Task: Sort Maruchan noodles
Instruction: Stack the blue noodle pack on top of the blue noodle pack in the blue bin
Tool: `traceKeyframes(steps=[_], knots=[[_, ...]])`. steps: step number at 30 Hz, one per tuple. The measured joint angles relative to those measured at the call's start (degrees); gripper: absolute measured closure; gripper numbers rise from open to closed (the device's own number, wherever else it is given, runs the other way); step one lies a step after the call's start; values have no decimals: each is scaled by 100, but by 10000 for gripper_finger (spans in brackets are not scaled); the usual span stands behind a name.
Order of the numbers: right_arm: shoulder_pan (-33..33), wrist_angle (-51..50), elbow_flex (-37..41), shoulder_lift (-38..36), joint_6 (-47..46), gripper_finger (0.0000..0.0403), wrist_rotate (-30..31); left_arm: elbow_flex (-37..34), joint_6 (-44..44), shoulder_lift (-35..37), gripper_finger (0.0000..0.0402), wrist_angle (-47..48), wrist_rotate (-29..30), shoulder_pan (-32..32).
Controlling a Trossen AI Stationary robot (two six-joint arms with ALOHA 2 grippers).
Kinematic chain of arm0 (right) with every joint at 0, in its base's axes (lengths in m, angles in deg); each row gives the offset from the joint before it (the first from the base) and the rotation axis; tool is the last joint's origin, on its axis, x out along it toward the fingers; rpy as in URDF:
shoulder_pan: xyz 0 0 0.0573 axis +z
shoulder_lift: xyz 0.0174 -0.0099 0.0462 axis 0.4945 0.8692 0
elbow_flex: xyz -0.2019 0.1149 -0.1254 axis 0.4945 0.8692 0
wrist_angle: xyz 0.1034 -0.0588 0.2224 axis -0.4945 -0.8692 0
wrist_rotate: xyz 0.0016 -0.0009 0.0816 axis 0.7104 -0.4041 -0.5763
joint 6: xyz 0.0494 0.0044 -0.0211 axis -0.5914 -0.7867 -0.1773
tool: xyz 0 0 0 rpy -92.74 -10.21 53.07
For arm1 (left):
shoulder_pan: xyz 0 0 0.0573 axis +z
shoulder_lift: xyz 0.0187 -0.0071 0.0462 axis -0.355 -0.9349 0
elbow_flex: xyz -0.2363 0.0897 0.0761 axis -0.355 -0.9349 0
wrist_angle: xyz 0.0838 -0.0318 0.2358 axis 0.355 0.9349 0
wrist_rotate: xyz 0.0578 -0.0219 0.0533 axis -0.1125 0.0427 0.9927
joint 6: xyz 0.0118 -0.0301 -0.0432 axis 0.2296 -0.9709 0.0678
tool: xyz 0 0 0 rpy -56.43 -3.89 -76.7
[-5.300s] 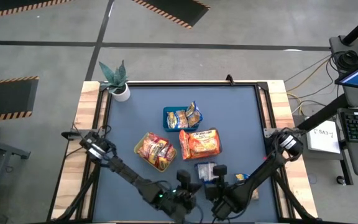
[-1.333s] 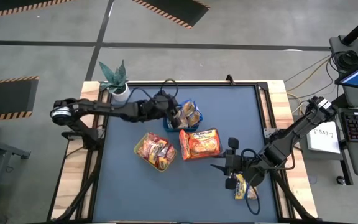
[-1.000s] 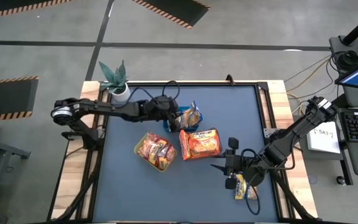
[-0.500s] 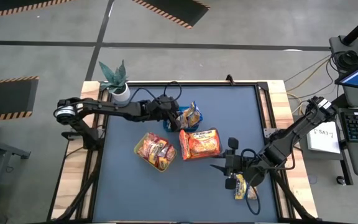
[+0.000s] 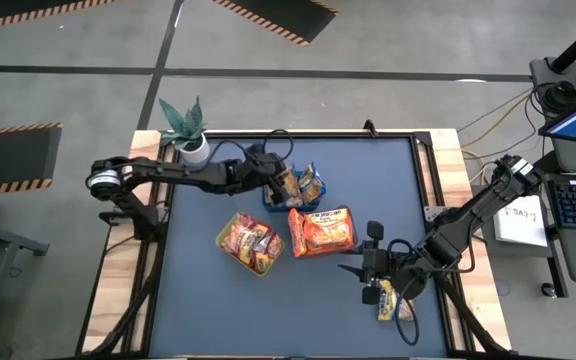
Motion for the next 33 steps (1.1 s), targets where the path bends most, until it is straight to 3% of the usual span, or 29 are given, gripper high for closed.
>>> traceKeyframes(steps=[5, 10, 25, 33], knots=[[-1, -5, 0, 0, 6, 274, 2, 16, 673, 146, 241, 63, 236, -4], [-11, -21, 0, 0, 20, 279, 4, 5, 1388, 171, 244, 94, -147, 12], [-11, 23, 226, 2, -44, 280, 176, -45, 1147, -478, 391, 62, -89, 401], [-11, 72, 273, 2, -44, 280, 214, -37, 885, -491, 397, 467, -727, 376]])
